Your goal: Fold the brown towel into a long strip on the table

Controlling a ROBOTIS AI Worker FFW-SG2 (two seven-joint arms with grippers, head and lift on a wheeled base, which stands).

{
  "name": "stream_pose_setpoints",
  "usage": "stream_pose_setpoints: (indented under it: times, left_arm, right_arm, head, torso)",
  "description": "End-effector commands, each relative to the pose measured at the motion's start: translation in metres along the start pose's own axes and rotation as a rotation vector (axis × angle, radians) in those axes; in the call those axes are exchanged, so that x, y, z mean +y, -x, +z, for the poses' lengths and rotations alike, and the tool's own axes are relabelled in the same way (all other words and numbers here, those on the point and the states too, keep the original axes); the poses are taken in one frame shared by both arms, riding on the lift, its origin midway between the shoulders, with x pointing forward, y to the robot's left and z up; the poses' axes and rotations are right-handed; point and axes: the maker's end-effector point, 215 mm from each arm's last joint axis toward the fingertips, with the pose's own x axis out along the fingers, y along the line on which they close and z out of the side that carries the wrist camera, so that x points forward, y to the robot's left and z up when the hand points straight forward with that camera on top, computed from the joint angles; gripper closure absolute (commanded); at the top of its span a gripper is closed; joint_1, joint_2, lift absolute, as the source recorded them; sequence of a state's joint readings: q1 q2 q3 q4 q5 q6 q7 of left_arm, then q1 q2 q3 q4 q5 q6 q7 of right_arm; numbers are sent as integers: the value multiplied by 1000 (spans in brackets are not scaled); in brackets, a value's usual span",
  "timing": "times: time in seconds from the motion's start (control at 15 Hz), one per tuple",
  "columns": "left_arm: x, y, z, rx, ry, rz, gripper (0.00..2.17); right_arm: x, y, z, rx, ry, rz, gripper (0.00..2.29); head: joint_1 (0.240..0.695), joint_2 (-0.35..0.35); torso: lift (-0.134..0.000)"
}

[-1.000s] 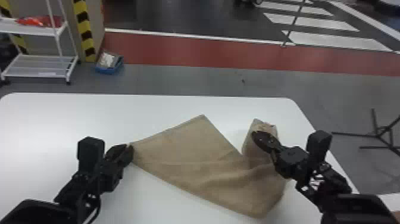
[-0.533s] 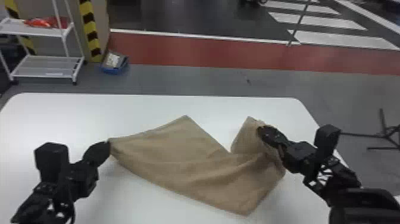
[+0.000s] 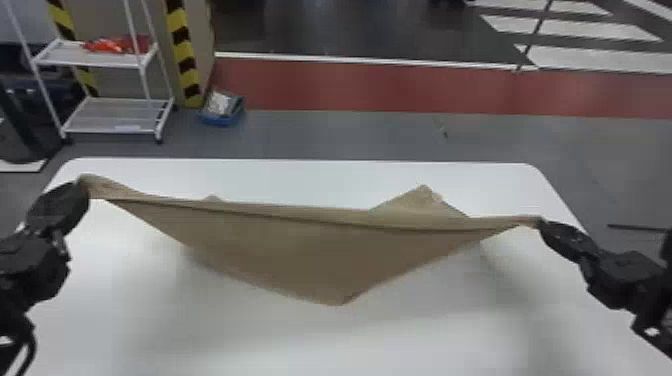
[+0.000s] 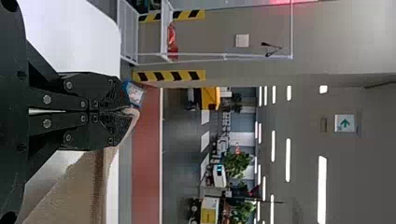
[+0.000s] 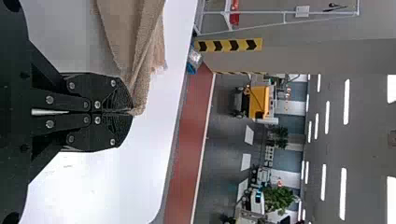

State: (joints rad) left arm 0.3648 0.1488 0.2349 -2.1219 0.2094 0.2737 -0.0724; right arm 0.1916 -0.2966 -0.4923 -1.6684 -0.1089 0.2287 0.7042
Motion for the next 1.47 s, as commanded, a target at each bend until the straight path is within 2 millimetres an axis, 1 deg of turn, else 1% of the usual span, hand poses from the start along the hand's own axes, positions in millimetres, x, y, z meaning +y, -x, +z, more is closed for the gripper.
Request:
stream_pose_setpoints:
  times: [0.0,0.07,0.2,0.33,0.4,0.47,0.53,0.6,0.67,0.73,0.8,0.87,0.93,1.0,1.07,1.13,1.2,1.27,1.33,1.4]
  left_arm:
    - [11,4,12,-20,-6,20,1717]
    - [10,5,12,-19,-5,16,1717]
    - [0,6,16,-29,-1,3,1713]
    - [-4,6,28,-55,2,-1,1713]
    - [-4,1,41,-80,1,-3,1713]
    - [0,-15,50,-82,8,1,1713]
    - [10,-36,56,-81,19,14,1713]
    - [17,-57,64,-93,18,17,1713]
    - [28,-80,76,-108,27,23,1713]
    - [43,-101,88,-125,44,44,1713]
    - [55,-118,99,-142,58,60,1713]
    - [64,-132,118,-183,65,73,1713]
    - [67,-142,141,-233,73,72,1713]
    - [65,-145,164,-288,85,62,1713]
    - [63,-145,181,-320,101,50,1713]
    - [59,-138,196,-349,122,33,1713]
    - [58,-130,199,-358,126,28,1713]
    - [55,-115,195,-360,121,28,1713]
    - [49,-96,179,-340,117,22,1713]
    - [45,-77,162,-318,115,16,1713]
  right_arm:
    - [4,15,-20,40,7,28,1413]
    - [15,16,-23,48,12,63,1413]
    - [31,13,-15,38,21,115,1413]
    - [44,6,12,-13,26,138,1413]
    - [46,-3,26,-26,20,145,1413]
    - [40,-20,56,-65,14,139,1413]
    - [28,-37,84,-109,5,127,1413]
    - [24,-56,101,-134,-5,131,1413]
    - [26,-81,123,-146,13,148,1413]
    - [32,-105,141,-148,42,162,1413]
    - [28,-121,160,-166,56,148,1413]
    - [19,-132,184,-196,50,135,1413]
    - [7,-138,209,-226,37,128,1413]
    - [-5,-140,229,-247,34,120,1413]
    - [-15,-138,249,-275,37,111,1413]
    - [-21,-134,252,-276,38,102,1413]
    - [-26,-128,248,-270,38,96,1413]
    - [-34,-114,236,-268,27,96,1413]
    - [-36,-100,210,-243,12,113,1413]
    - [-34,-90,183,-216,-15,142,1413]
  head:
    - [695,-123]
    - [695,-118]
    - [695,-109]
    - [695,-95]
    - [695,-91]
    - [695,-86]
    - [695,-79]
    - [695,-63]
    - [691,-56]
    - [657,-44]
    - [629,-30]
    - [598,-11]
    - [572,4]
    - [514,23]
    - [487,26]
    - [454,23]
    - [429,19]
    - [392,7]
    - [386,0]
    - [389,-6]
  torso:
    - [-110]
    - [-110]
    - [-110]
    - [-110]
    - [-110]
    - [-110]
    - [-110]
    - [-110]
    - [-110]
    - [-110]
    - [-110]
    - [-110]
    - [-110]
    - [-110]
    - [-110]
    - [-110]
    - [-110]
    - [-110]
    - [-110]
    - [-110]
